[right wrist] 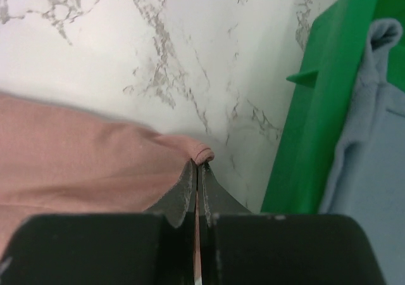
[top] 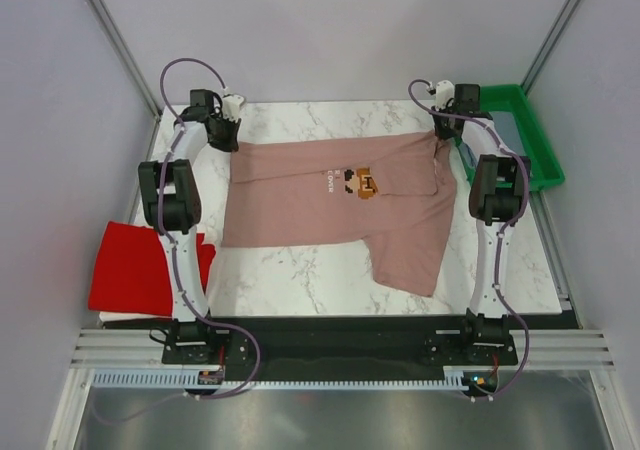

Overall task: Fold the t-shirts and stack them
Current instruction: Fold the tshirt

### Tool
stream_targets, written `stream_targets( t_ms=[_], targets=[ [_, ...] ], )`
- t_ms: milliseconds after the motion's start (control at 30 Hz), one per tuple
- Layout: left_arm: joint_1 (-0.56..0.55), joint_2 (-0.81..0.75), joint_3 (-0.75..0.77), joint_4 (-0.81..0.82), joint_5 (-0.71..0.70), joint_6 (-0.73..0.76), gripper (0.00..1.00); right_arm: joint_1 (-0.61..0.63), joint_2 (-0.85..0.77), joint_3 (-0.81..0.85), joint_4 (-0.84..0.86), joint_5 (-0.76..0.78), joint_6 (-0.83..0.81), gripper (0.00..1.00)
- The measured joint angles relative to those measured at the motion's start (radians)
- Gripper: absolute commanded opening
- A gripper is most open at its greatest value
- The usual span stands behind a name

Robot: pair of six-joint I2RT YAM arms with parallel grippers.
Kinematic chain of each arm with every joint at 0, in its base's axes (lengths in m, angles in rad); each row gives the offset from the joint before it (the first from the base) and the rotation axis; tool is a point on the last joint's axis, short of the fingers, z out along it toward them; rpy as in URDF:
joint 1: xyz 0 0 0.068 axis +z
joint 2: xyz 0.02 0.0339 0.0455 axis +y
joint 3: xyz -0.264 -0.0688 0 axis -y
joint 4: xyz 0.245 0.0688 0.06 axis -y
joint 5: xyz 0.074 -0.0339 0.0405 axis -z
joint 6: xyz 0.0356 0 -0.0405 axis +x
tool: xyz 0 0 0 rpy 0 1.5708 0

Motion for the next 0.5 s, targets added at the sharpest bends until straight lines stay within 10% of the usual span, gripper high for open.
stream_targets(
  t_ms=[500],
  targets=[
    [-0.042,0.081,0.129,0.052,-0.168,-0.055,0.41,0.043,0.102,0.121,0.108,0.131,0.053,0.47]
  ],
)
